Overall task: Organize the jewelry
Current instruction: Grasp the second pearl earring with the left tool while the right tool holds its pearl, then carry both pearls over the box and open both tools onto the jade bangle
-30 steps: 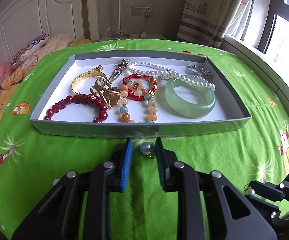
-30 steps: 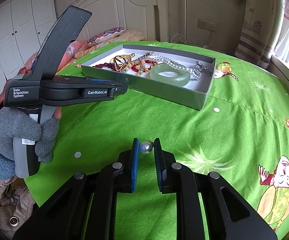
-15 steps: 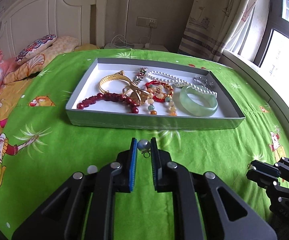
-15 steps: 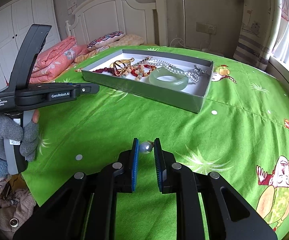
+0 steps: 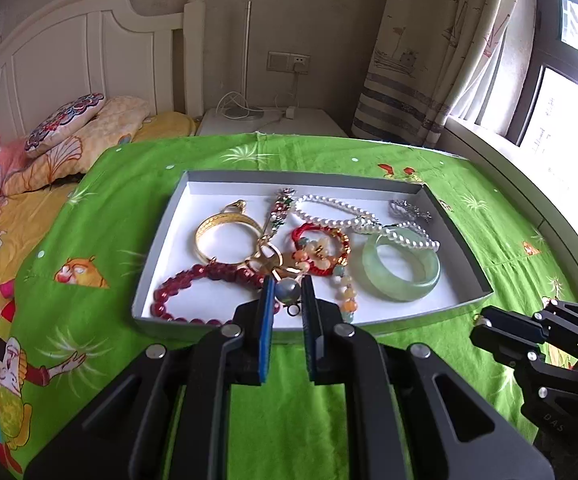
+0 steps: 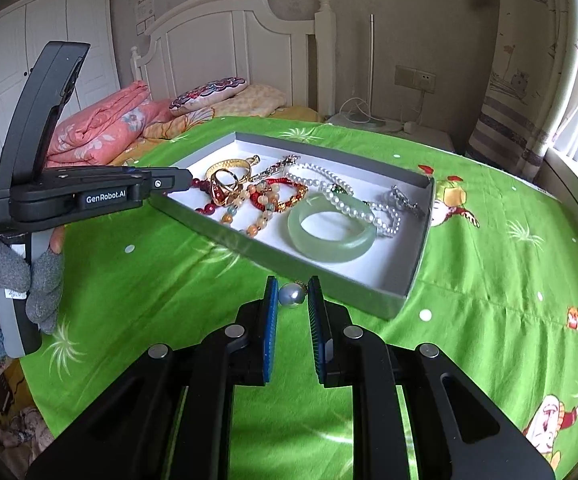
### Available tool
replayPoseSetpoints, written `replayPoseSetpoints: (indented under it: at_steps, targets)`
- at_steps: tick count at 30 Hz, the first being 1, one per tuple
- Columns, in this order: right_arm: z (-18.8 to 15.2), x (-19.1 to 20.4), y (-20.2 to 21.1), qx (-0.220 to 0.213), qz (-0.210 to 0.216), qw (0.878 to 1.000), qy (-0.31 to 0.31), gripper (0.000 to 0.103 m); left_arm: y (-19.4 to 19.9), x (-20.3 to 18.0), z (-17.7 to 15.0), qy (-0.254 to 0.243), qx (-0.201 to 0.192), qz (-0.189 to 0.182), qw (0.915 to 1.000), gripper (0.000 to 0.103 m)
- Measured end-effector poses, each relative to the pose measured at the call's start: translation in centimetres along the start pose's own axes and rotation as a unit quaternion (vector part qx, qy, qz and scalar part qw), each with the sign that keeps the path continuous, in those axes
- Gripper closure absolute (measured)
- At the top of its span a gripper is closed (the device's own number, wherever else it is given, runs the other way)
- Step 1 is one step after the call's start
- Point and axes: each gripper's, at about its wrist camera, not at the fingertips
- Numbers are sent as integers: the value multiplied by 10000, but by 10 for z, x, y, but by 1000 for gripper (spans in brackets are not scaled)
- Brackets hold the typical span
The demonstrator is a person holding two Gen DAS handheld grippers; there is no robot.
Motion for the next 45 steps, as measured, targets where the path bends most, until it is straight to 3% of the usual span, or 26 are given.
replayPoseSetpoints:
  at_steps: [7, 12, 16, 22, 27, 32, 35, 39, 43, 45]
  targets:
    - [27, -14, -18, -47, 24, 9999, -128, 86, -18, -31, 25, -218, 44, -345, 9992, 90]
    - [37, -22, -34, -21, -40, 9998, -193, 86, -27, -47, 39, -281, 149, -1168, 9926, 90]
    - [42, -27, -43, 4, 5, 9997, -244, 86, -41, -54, 51, -315, 313, -1439, 9886, 90]
    - [45, -34, -50, 51, 40, 9996, -292, 86, -62, -51, 60, -206, 608, -1657, 9841, 90]
    - [44, -40, -51, 36, 111, 9991, -417, 85, -69, -53, 60, -248, 674, -1545, 9854, 88]
    - [41, -44, -46, -24, 124, 9985, -528, 82, -64, -48, 60, -184, 568, -1458, 9875, 73]
    - [40, -49, -41, -79, 89, 9977, -668, 82, -54, -45, 61, -120, 394, -1315, 9905, 58]
    - [34, -64, -27, -236, 56, 9944, -1033, 79, -29, -37, 59, -56, -95, -924, 9957, 29]
    - [29, -78, -11, -439, 36, 9893, -1388, 50, 4, -31, 55, -93, -711, -381, 9967, 8]
    - [26, -80, -3, -543, 23, 9874, -1485, 44, 20, -28, 52, -80, -1049, -110, 9944, 2]
Point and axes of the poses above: each gripper's, at about its wrist camera, not at the fingertips, and y roughly against the way its jaws point, x to its left, z to its top, and after that the axes turned 11 degrees about x, right-handed
